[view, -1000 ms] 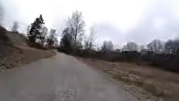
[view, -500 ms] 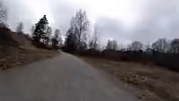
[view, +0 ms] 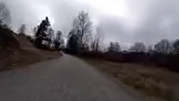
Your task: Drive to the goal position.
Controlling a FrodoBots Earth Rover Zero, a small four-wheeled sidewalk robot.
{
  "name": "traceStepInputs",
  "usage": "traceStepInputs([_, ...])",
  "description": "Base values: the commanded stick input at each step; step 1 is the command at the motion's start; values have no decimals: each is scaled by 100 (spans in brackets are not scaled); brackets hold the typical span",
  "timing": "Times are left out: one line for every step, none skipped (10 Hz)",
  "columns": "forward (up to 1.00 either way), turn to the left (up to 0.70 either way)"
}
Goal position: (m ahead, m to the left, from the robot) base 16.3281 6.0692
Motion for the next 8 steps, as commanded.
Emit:
traceStepInputs([70,0])
traceStepInputs([70,0])
traceStepInputs([70,0])
traceStepInputs([70,0])
traceStepInputs([70,0])
traceStepInputs([70,0])
traceStepInputs([70,0])
traceStepInputs([70,0])
